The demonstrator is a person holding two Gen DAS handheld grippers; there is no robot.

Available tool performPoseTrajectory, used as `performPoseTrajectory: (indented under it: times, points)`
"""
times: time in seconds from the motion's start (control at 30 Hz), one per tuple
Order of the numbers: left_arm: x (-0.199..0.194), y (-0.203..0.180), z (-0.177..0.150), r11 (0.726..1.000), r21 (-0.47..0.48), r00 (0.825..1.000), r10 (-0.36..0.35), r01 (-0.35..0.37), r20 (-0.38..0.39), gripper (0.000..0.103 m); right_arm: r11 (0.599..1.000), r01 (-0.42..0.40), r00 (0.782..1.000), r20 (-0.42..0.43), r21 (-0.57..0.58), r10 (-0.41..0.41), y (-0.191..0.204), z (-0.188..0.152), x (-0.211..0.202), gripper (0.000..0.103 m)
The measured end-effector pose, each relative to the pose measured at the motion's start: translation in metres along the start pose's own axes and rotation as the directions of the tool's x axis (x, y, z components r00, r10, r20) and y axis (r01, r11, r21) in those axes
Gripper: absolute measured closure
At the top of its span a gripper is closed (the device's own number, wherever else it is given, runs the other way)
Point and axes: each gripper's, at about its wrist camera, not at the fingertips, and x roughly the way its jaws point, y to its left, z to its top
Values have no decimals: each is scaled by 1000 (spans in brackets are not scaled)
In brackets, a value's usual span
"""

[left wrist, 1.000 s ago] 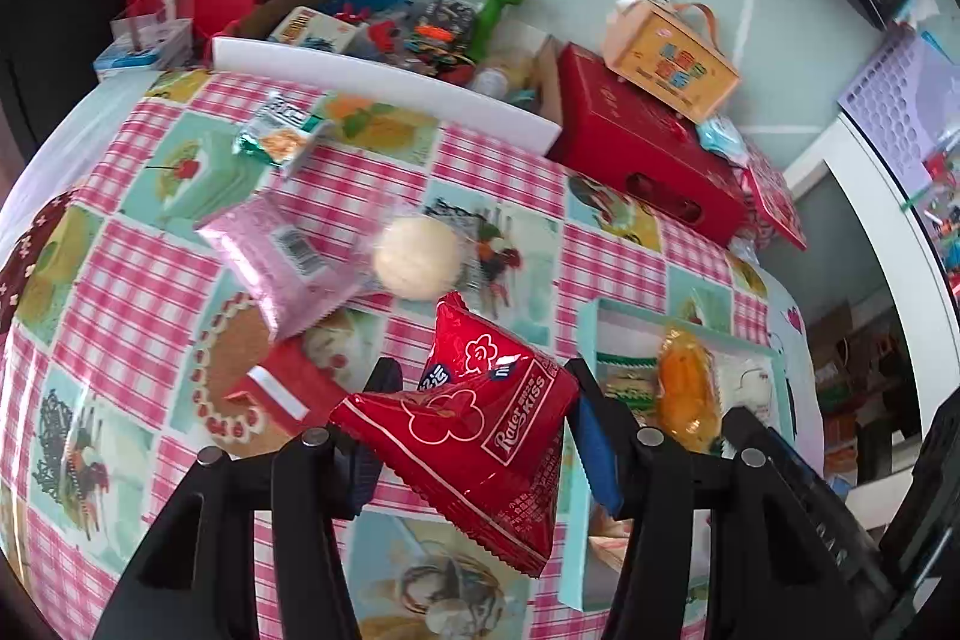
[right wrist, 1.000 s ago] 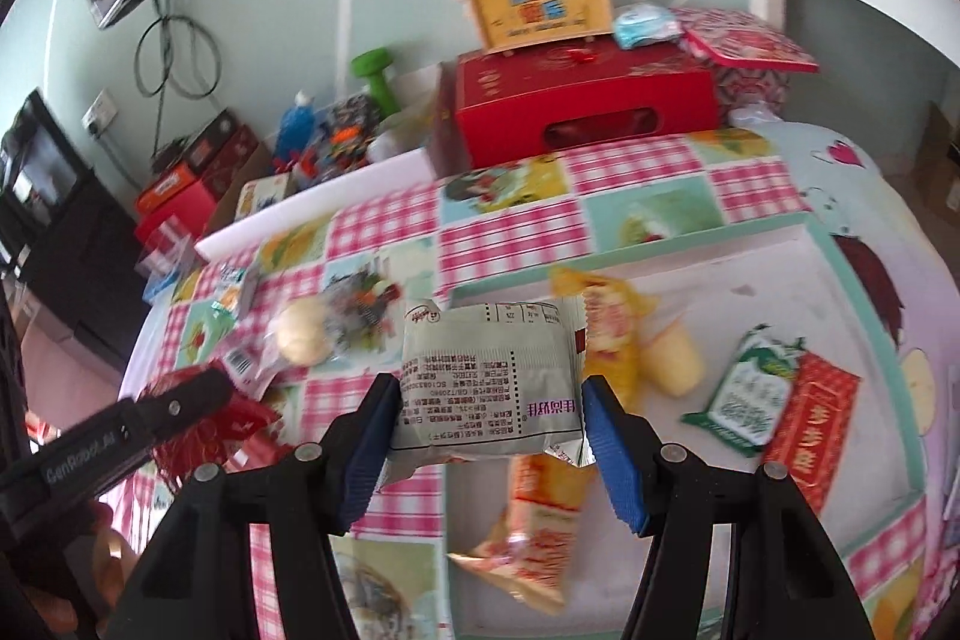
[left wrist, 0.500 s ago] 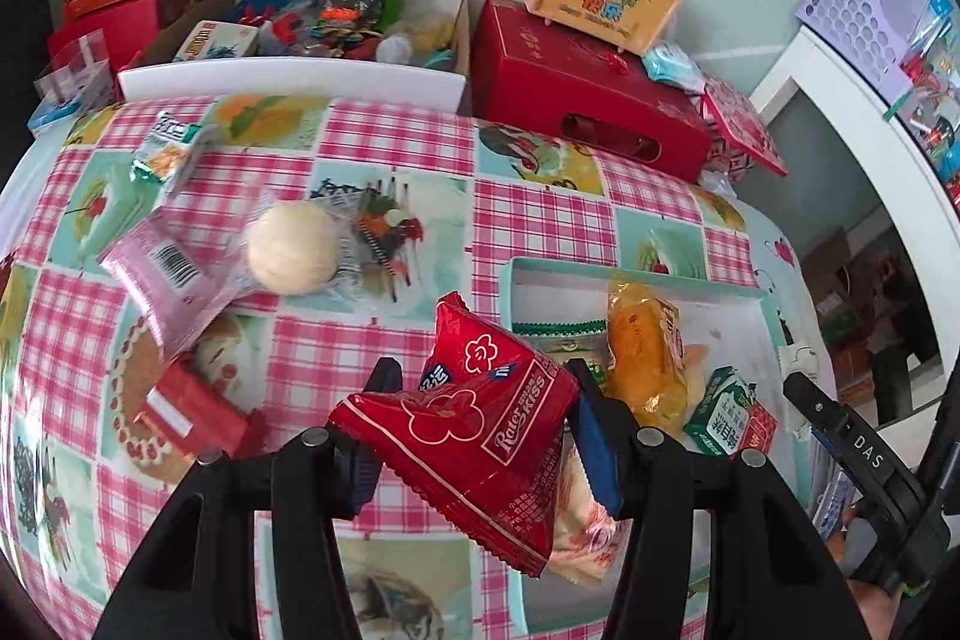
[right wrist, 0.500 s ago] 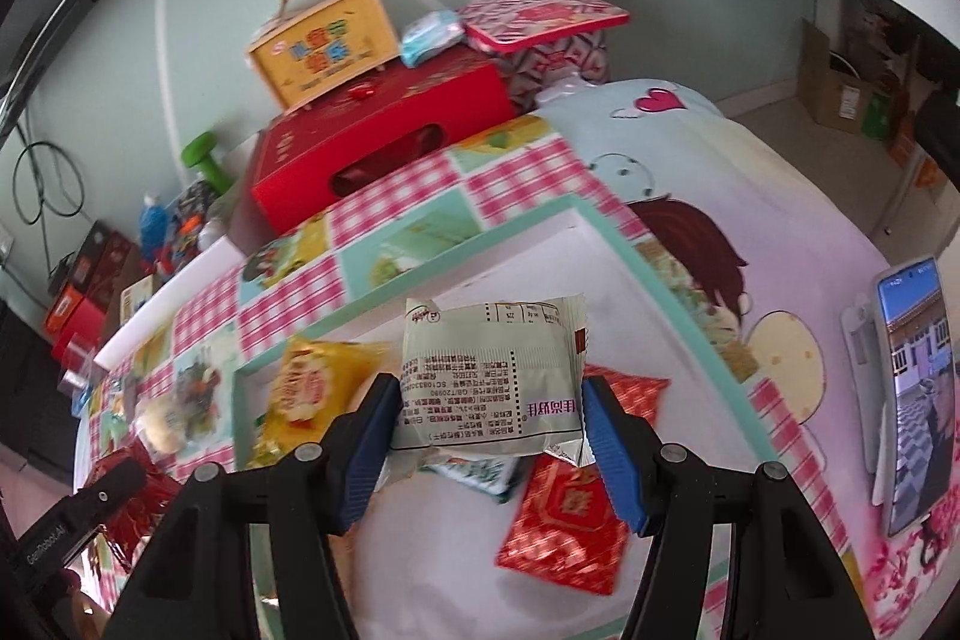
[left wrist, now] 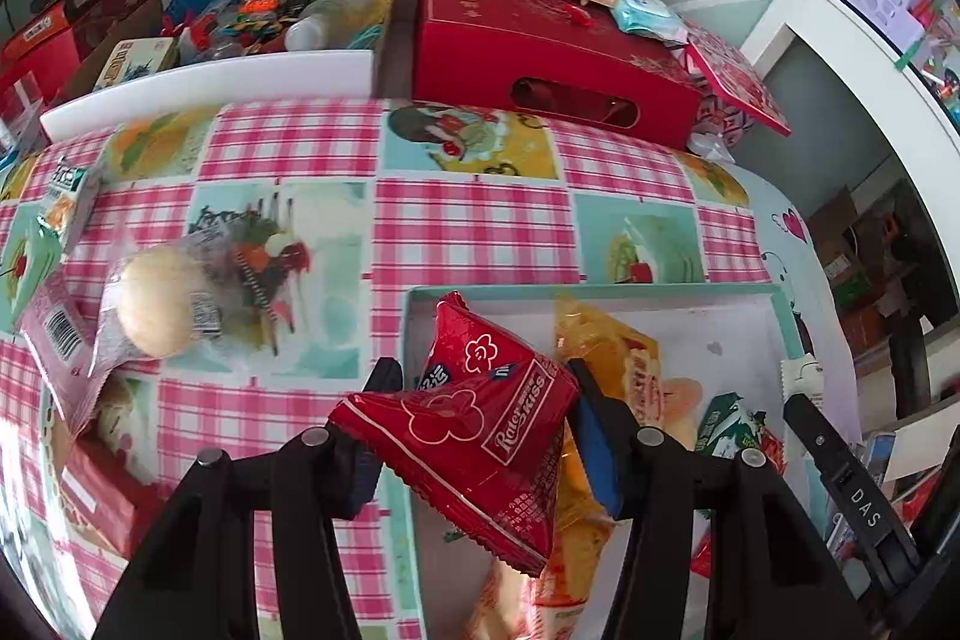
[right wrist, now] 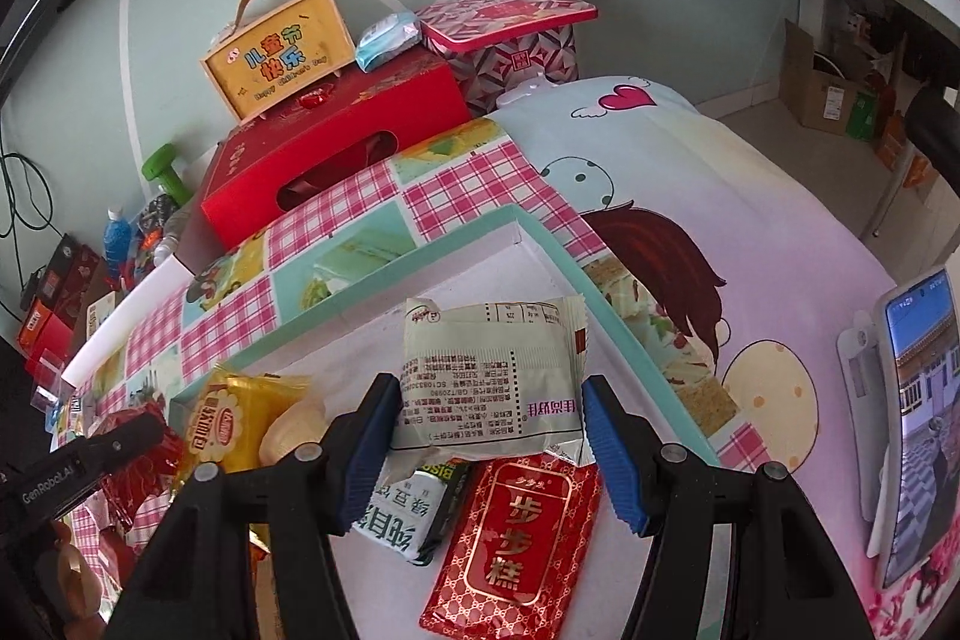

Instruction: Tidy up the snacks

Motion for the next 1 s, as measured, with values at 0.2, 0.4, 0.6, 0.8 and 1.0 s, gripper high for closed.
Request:
performPoseTrajectory:
  times: [0.2,0.4,0.6,0.8,1.0]
  points:
    - [7,-21,-1,999,36,999,-33,33,4,47,1000,9,1000,-3,16,-8,-8,1,5,37]
    - [18,-36,-7,997,66,999,-33,33,-10,47,999,35,999,-6,0,-35,-7,1,7,37]
    - [15,-33,-8,998,55,1000,-22,23,-18,33,998,47,999,-16,-36,-47,-1,2,6,20]
    - [2,-27,-14,998,58,1000,17,-16,-18,21,997,54,997,-49,-49,-56,5,1,3,0]
    - [-13,-13,-21,994,56,995,98,-98,2,12,998,44,997,-68,-42,-47,10,-1,-5,0]
